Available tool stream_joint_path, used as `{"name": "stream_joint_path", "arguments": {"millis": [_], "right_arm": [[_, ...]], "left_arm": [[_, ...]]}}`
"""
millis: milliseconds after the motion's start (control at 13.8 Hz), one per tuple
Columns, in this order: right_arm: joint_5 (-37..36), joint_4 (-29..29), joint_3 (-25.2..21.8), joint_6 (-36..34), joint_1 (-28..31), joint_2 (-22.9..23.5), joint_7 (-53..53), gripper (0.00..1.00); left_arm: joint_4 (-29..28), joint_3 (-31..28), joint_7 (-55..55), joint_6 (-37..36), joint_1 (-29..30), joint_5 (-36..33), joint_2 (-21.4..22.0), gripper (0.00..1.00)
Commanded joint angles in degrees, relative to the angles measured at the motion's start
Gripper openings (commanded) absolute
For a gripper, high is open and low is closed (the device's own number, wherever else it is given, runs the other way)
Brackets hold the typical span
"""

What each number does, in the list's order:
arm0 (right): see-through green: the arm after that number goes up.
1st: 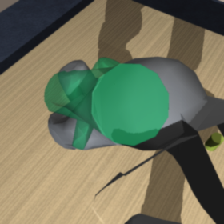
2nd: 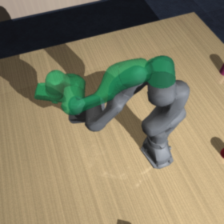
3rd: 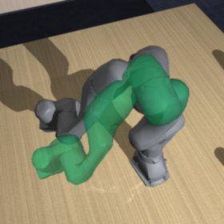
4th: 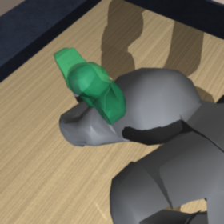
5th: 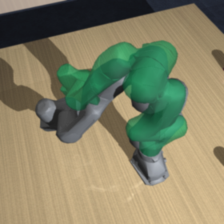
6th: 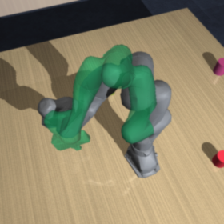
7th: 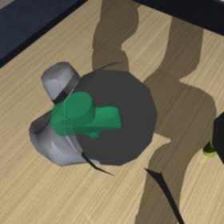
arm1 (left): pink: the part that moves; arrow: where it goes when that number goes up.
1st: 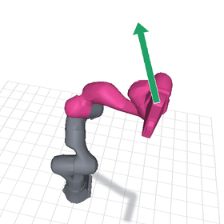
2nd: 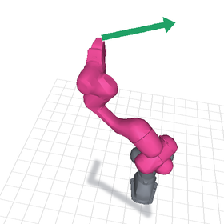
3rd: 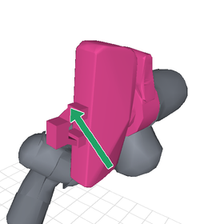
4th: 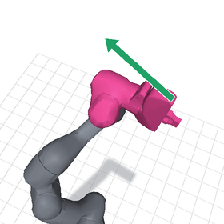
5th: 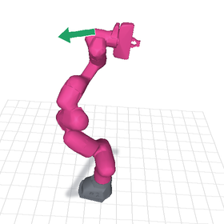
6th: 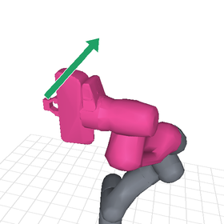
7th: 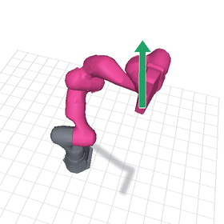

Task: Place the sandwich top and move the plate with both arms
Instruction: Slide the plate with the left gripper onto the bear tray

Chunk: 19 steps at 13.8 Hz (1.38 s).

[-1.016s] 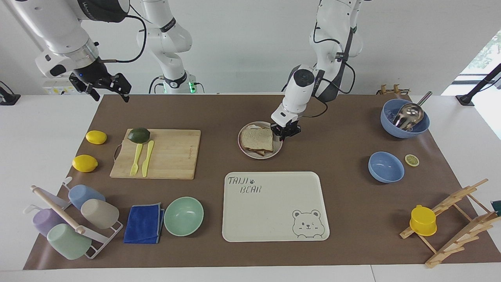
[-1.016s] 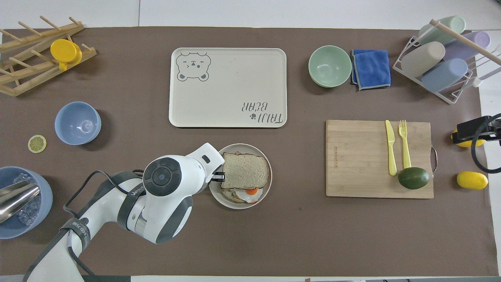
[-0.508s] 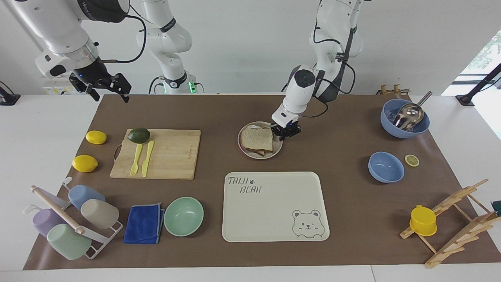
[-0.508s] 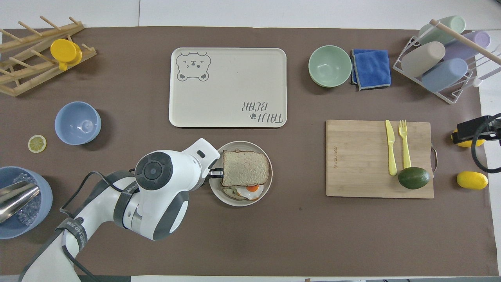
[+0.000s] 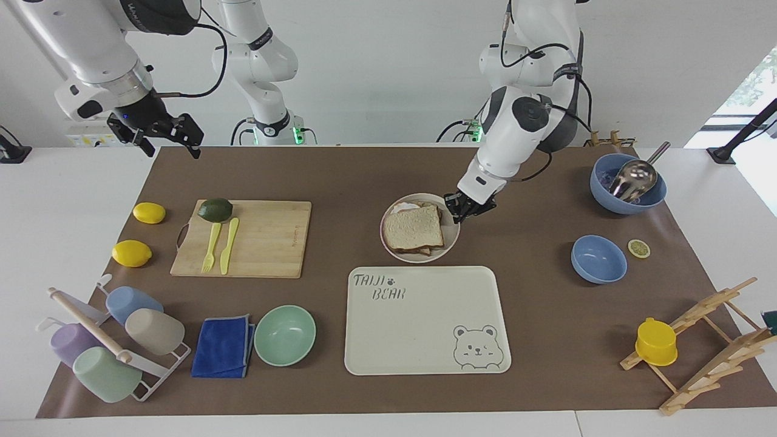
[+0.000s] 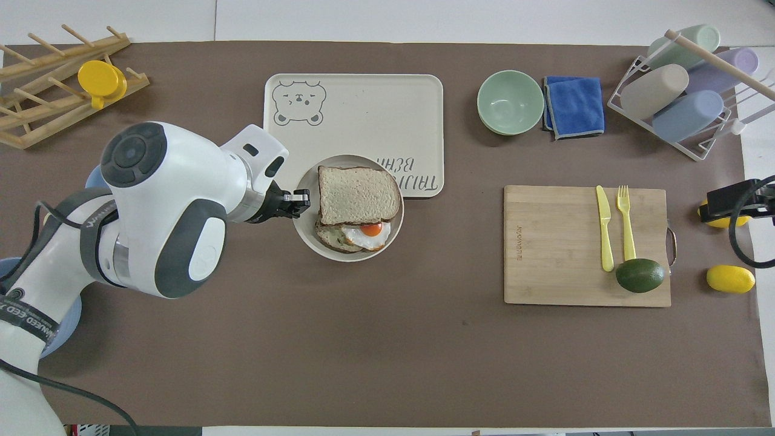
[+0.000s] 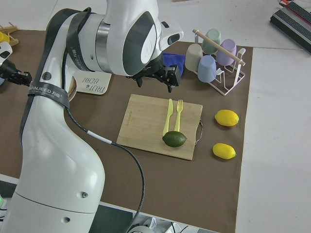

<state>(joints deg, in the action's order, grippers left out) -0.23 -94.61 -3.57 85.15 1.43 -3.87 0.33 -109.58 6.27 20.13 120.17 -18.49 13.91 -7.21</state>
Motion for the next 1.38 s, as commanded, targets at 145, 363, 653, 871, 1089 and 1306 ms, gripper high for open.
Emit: {"name": "stream_joint_path", "arguments": {"millis": [145, 363, 653, 871, 1089, 1306], "right_arm": [[1.4, -0.1, -0.1, -0.4, 0.2, -0.2, 1.1, 1.0], [1.4, -0.2, -0.1, -0.4, 0.2, -0.2, 1.1, 1.0], [1.4, -0.1, -0.1, -0.4, 0.2, -0.2, 1.1, 1.0], [1.4, -0.1, -0.1, -0.4, 0.2, -0.2, 1.1, 1.0], [1.4, -0.1, -0.1, -0.4, 0.2, -0.2, 1.1, 1.0], [1.4, -0.2, -0.1, -0.4, 0.2, -0.2, 1.1, 1.0]], "left_arm": [[16.6, 0.2, -1.3, -5.4, 4.6, 4.1, -10.4, 0.0], [26.7, 0.2, -1.3, -6.6, 5.2, 5.2, -18.5, 0.0], [41.6, 0.3, -3.3, -6.9, 5.7, 5.2, -30.9, 0.0], [42.3, 0.1, -7.3, -5.0, 5.4, 5.1, -33.5, 0.0], [40.0, 0.1, -11.5, -2.2, 5.7, 4.5, -33.8, 0.0], [33.5, 0.0, -13.0, 4.7, 5.0, 3.9, -32.7, 0.0]]}}
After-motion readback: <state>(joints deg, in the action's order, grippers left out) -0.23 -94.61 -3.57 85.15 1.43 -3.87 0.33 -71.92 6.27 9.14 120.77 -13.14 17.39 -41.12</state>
